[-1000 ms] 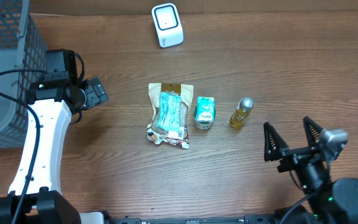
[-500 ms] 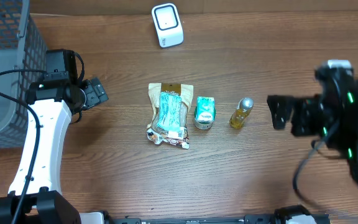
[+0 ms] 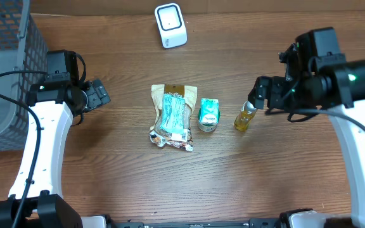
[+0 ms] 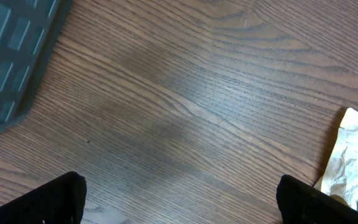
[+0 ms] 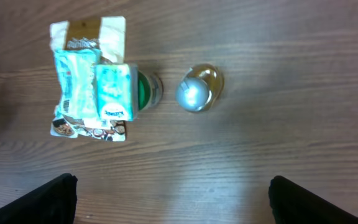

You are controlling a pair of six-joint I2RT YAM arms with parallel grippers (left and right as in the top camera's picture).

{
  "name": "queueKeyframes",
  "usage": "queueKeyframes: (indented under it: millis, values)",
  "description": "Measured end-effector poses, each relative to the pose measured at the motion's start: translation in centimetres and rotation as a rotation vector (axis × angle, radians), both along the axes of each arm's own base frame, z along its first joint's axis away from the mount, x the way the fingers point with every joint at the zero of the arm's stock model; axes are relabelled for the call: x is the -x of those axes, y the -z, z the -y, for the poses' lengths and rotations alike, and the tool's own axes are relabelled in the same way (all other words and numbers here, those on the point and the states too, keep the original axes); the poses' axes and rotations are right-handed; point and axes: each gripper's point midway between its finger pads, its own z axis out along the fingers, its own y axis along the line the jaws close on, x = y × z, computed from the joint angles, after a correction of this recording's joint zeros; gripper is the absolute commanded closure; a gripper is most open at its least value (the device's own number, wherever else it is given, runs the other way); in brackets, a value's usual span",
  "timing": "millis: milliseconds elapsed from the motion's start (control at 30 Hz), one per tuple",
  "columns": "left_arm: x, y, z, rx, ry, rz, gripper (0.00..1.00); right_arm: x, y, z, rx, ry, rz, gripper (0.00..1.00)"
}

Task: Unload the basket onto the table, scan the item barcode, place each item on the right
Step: 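Move the right gripper over the juice bottle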

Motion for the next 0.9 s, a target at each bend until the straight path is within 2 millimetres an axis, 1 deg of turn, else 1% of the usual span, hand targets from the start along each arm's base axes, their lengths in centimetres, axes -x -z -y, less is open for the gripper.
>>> queueKeyframes:
  millis: [133,300,400,767,900]
  values:
    - [0.0,0.0,0.0,0.000,0.000,0.000,0.00,-0.7,1.5,-0.1,-0.005,0.046,-0.057,0.00]
    - [0.0,0.0,0.0,0.000,0.000,0.000,0.00,-1.2,3.5,0.2,0.017,0.094,-0.101,0.00]
    - [0.0,0.0,0.0,0.000,0.000,0.000,0.00,-1.5,4.1,0.2,0.019,0.103,-0.101,0.00]
    - [0.0,0.0,0.0,0.000,0.000,0.000,0.00,-2.7,3.9,0.2,0.014,0.122,-0.058,0.00]
    - [0.0,0.0,0.0,0.000,0.000,0.000,0.00,-2.8,3.9,0.2,0.012,0.122,-0.054,0.00]
